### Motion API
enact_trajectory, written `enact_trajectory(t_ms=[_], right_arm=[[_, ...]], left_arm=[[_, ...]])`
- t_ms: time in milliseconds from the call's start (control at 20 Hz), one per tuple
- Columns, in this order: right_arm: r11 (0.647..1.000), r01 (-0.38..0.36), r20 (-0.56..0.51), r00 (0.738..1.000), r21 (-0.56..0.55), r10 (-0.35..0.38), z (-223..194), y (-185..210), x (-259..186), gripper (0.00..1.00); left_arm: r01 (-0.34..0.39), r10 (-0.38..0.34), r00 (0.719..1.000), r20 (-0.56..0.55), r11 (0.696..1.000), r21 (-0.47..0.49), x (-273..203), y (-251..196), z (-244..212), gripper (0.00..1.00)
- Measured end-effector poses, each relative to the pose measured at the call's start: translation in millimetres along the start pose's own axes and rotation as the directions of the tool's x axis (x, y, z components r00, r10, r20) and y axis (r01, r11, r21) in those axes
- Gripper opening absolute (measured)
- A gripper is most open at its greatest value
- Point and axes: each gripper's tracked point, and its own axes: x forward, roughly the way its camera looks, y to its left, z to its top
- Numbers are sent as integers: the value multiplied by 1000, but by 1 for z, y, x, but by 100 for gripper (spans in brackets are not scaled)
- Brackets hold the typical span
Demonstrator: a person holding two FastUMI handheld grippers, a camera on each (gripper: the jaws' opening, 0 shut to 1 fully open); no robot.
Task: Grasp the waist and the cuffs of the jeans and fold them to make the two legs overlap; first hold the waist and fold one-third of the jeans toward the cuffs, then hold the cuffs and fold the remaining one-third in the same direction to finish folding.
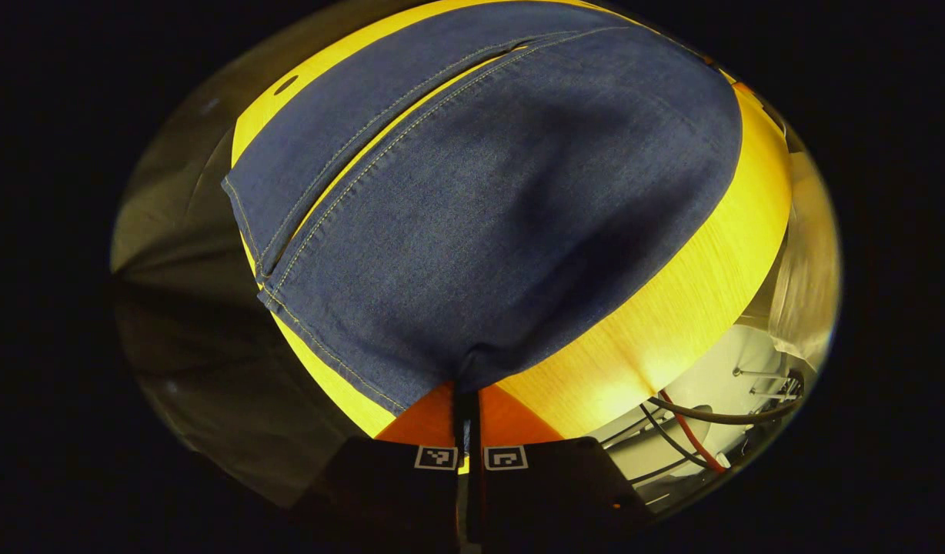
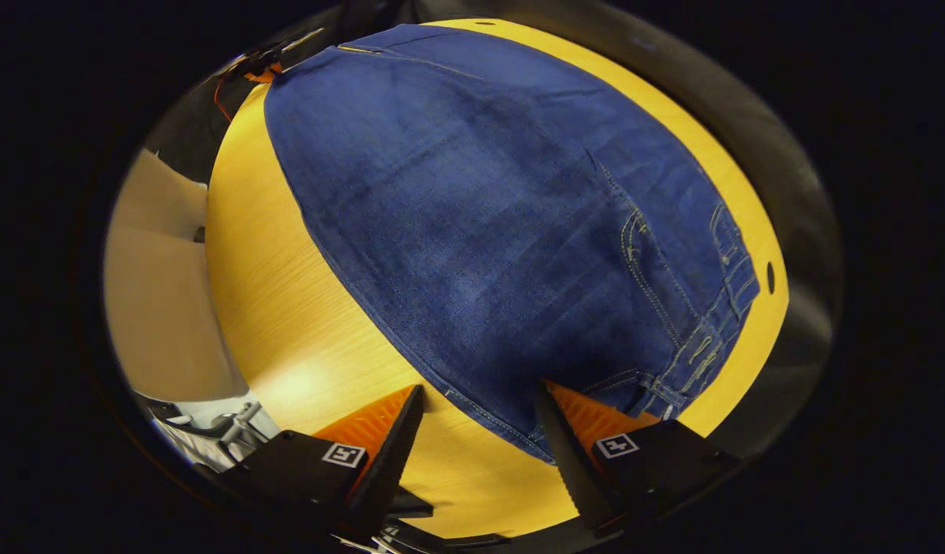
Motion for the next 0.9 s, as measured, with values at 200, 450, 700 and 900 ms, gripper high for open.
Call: enact_trajectory(t_ms=[200, 450, 700, 900], right_arm=[[999, 15, -41, 999, 31, -14, -1, -1, 2, 91], [995, 44, -85, 996, 92, -36, 4, -10, 0, 72], [985, 89, -51, 995, 148, -82, 11, -22, -2, 27], [971, 104, -35, 994, 214, -99, 12, -25, 1, 16]], left_arm=[[12, -12, 1000, -16, 1000, -3, 0, 0, 1, 0], [27, -28, 999, -35, 1000, -8, 0, 0, 3, 0], [32, -33, 999, -16, 999, -30, 0, 0, 1, 0], [34, -34, 999, 2, 998, -44, 0, 0, 1, 0]])
